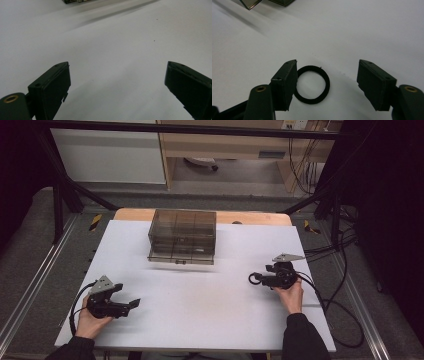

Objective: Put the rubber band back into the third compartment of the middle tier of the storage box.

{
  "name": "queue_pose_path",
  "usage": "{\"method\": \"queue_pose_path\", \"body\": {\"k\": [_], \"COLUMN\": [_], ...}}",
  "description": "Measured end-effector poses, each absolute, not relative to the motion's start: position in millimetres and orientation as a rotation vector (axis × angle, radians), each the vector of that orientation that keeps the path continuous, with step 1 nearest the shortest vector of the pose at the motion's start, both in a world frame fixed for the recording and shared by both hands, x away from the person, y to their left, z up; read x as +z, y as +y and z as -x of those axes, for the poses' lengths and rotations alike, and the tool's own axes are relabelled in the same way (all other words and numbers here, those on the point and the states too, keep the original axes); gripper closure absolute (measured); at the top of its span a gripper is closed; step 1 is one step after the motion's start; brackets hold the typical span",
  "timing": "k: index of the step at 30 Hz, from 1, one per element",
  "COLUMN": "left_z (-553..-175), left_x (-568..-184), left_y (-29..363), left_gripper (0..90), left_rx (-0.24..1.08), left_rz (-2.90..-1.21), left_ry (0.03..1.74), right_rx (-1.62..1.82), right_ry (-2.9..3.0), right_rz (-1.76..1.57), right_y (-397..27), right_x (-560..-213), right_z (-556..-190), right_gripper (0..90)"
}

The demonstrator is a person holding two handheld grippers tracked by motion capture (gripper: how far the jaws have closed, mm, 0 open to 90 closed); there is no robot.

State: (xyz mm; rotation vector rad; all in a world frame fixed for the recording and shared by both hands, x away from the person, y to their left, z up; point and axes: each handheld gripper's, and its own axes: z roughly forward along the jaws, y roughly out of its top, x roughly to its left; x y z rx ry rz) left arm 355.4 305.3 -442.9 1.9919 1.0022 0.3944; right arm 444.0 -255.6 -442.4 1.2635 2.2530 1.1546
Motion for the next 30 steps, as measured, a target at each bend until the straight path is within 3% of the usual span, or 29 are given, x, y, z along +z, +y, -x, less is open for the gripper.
{"method": "queue_pose_path", "body": {"k": [18, 30], "left_z": [-355.3, -355.2], "left_x": [-443.1, -443.1], "left_y": [305.0, 305.1], "left_gripper": [6.3, 6.5], "left_rx": [0.396, 0.397], "left_rz": [-1.994, -1.993], "left_ry": [0.999, 1.0], "right_rx": [1.089, 1.066], "right_ry": [2.287, 2.295], "right_rz": [-1.293, -1.299], "right_y": [-253.3, -252.4], "right_x": [-447.4, -448.2], "right_z": [-445.4, -444.4], "right_gripper": [65.8, 77.2]}}
